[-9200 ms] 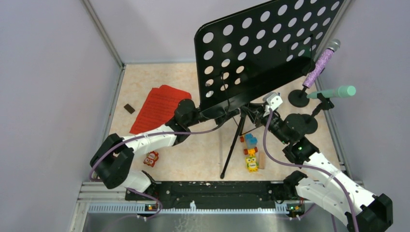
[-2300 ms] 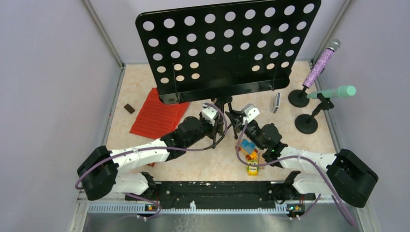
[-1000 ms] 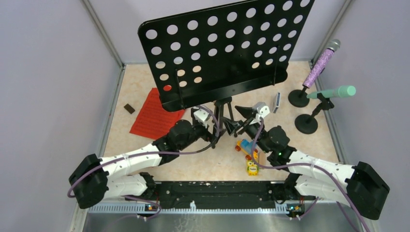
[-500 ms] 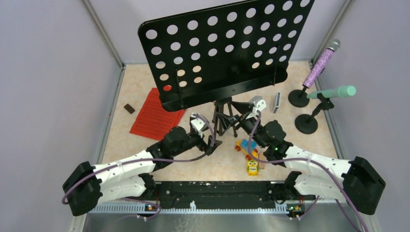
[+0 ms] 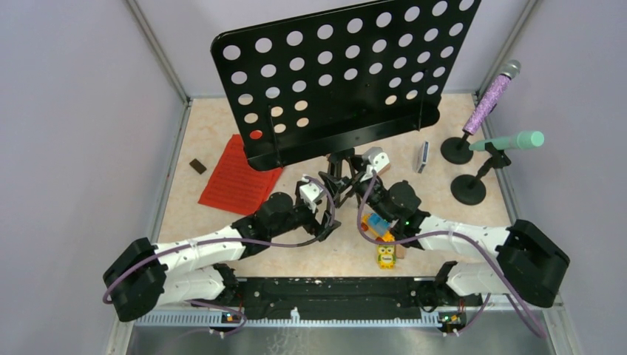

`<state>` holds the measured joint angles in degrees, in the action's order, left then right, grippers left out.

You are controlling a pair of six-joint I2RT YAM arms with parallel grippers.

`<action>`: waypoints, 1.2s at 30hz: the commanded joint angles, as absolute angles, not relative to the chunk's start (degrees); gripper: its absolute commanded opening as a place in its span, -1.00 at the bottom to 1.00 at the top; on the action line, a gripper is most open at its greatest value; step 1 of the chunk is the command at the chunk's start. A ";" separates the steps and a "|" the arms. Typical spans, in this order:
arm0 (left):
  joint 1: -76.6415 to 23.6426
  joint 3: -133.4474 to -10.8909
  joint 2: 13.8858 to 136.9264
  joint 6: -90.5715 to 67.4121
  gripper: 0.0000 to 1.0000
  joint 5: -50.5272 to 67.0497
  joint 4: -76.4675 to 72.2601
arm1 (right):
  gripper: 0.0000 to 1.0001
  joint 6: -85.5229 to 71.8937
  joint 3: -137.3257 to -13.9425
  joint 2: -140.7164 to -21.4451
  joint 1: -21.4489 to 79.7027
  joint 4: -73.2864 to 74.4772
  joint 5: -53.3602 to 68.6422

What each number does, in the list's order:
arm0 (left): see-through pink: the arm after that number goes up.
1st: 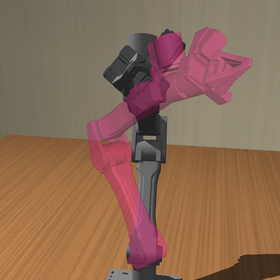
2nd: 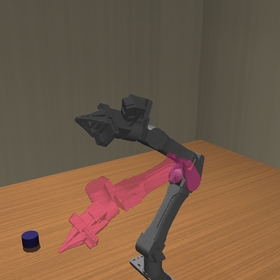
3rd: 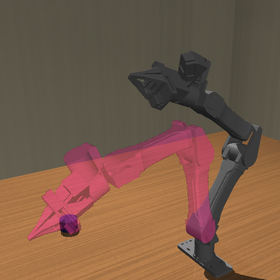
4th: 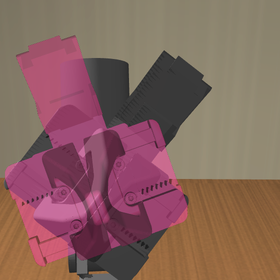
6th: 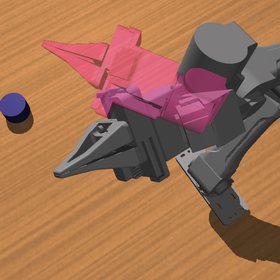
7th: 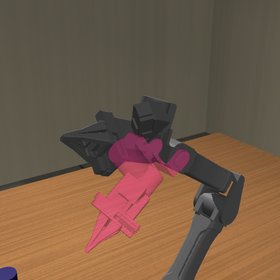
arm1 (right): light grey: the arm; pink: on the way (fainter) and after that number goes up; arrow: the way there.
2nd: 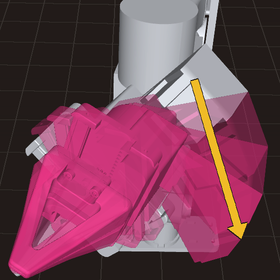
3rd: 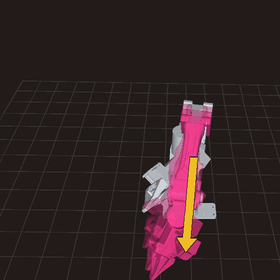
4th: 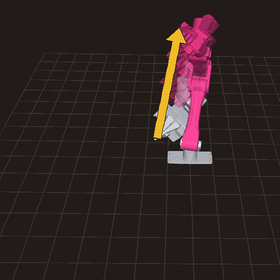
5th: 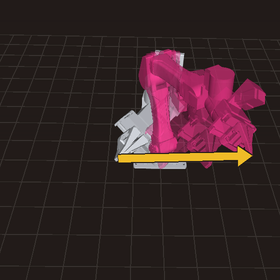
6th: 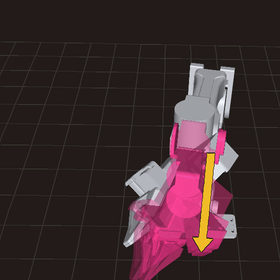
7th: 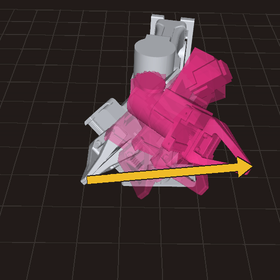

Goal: Pack up the instrument practice props

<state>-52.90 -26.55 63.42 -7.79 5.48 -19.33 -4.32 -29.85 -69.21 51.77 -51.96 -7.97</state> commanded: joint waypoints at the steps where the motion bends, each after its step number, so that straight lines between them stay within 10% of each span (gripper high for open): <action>1: -52.73 -27.77 63.29 -8.23 0.97 7.38 -22.08 | 0.68 2.08 -31.17 -73.80 53.30 -62.74 -9.88; 9: -52.73 -26.95 62.28 -8.18 0.97 6.59 -21.49 | 0.51 2.73 -32.39 -79.84 53.36 -67.21 -16.29; 20: -52.75 -25.49 60.06 -8.96 0.97 0.76 -22.05 | -1.00 0.53 -32.17 -75.88 53.35 -64.37 -13.38; 36: -52.76 -28.10 68.15 -4.91 0.97 -6.15 -27.87 | -1.00 -21.48 -49.61 -69.26 53.51 -32.65 0.43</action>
